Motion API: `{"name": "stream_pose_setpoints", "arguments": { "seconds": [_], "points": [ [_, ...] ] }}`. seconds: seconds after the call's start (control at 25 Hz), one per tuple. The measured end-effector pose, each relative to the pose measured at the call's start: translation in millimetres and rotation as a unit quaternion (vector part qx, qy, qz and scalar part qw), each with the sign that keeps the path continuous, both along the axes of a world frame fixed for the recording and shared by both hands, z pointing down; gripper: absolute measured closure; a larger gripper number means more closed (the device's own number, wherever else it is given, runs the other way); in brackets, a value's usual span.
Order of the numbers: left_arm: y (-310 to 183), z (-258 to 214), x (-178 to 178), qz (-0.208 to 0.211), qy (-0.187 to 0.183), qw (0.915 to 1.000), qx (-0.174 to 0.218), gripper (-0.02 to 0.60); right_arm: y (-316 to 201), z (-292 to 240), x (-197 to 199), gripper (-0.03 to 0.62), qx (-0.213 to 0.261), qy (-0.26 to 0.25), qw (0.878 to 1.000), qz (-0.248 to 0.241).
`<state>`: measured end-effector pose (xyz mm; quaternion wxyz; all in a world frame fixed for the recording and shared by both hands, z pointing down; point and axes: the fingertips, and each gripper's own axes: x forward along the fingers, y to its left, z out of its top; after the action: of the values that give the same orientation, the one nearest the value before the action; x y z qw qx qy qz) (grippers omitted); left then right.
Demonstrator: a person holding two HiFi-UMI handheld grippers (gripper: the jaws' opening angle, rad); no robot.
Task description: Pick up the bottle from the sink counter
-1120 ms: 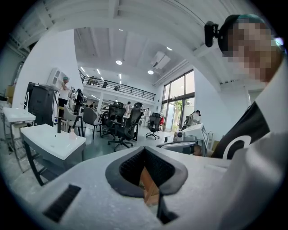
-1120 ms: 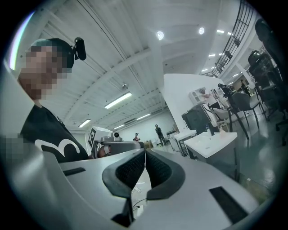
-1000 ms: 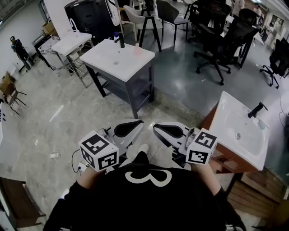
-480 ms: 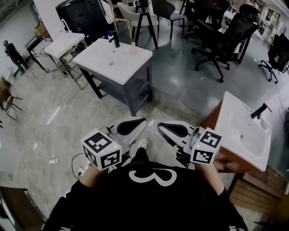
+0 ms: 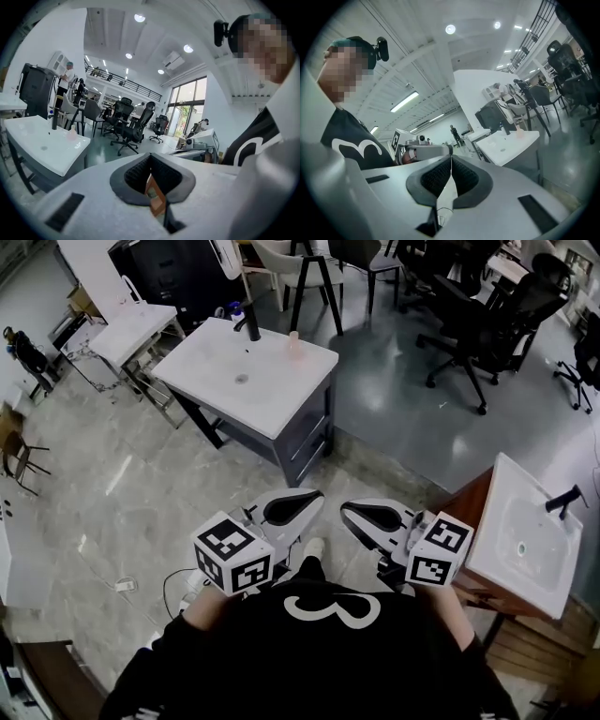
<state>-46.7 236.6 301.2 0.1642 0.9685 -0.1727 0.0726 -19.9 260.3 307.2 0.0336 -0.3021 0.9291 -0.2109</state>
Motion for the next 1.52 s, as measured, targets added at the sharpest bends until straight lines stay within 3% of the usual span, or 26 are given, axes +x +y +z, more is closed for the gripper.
{"name": "stream_pose_setpoints", "arguments": {
  "seconds": [0.52, 0.76, 1.08, 1.52],
  "points": [
    [-152, 41, -27, -0.012, -0.003, 0.9982, -0.058, 0.568, -157, 33, -26, 0.58, -0.052, 0.005, 0.999, -0.002],
    [-207, 31, -34, -0.007, 0.009, 0.9982, -0.059, 0.568, -213, 23, -36, 0.58, -0.058, 0.02, 0.998, 0.0],
    [-246, 34, -36, -0.008, -0.003, 0.9988, -0.049, 0.568, -250, 25, -34, 0.58, -0.051, 0.013, 0.999, 0.008],
    [-283, 28, -5, -0.011, -0.011, 0.9995, -0.029, 0.568, -292, 22, 5, 0.58, -0.039, -0.012, 0.999, 0.015]
  ]
}}
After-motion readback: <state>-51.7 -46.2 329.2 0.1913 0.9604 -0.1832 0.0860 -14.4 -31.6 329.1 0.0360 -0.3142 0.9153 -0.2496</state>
